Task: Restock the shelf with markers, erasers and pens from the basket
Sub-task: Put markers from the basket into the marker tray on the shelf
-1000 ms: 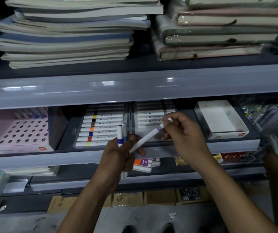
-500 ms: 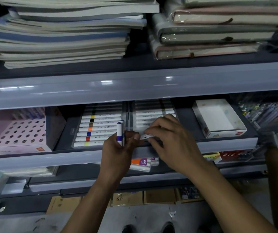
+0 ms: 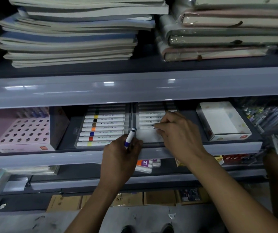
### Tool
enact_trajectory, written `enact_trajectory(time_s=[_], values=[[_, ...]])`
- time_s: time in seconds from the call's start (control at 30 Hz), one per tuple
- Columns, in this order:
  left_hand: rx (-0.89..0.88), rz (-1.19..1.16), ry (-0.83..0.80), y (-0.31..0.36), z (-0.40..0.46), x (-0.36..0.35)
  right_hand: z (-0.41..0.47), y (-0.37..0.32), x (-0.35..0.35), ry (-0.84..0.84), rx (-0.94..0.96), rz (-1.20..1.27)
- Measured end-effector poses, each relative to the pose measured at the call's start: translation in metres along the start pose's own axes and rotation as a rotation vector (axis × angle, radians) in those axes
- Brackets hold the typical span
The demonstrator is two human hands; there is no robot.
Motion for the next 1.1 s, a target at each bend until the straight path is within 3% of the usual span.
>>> enact_trajectory(time_s=[0.77, 1.0, 1.1], values=[[0.049, -0.026, -0.019, 0.002, -0.001, 0.000, -0.021, -0.007, -0.003, 0.049, -0.020, 0.001], [0.318, -0.541, -0.085, 0.007, -0.001, 0.002, -0.030, -0.015, 0.001, -0.050, -0.013, -0.031], [0.376, -0.702, -0.156, 0.010, 0.000, 0.001, -0.032, -0.017, 0.003, -0.007, -0.077, 0.051]])
Point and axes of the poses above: each hand's wrist, its own z-axis towards the middle knuckle, its own x-axis out of the back of the hand, y = z × x, the point moved 3 cm from there along z, towards the middle knuckle, and after that the axes turned 12 degrees about -z, right-handed, at the moved point
